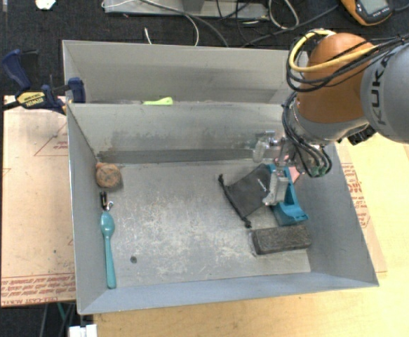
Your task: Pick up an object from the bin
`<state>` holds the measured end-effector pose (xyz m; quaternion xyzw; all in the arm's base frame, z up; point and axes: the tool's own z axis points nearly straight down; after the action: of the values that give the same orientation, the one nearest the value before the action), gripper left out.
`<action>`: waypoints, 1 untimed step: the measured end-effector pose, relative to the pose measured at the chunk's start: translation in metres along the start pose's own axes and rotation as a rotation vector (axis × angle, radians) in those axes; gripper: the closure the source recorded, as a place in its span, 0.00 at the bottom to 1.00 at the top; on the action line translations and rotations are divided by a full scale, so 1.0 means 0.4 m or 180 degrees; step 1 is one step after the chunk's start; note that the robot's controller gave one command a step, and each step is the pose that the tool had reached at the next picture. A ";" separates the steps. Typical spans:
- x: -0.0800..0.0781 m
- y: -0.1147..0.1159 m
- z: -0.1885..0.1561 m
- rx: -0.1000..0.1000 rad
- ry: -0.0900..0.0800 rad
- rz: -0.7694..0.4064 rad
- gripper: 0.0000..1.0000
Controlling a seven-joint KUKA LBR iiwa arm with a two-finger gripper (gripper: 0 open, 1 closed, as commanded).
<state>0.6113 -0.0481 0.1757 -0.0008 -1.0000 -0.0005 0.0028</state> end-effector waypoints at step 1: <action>-0.003 0.000 -0.012 0.0002 -0.0024 -0.0003 0.00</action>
Offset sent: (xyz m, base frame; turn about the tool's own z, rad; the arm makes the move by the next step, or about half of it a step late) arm 0.0041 -0.0295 -0.1057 -0.0326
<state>0.6127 -0.0480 0.1807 -0.0003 -1.0000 -0.0002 -0.0010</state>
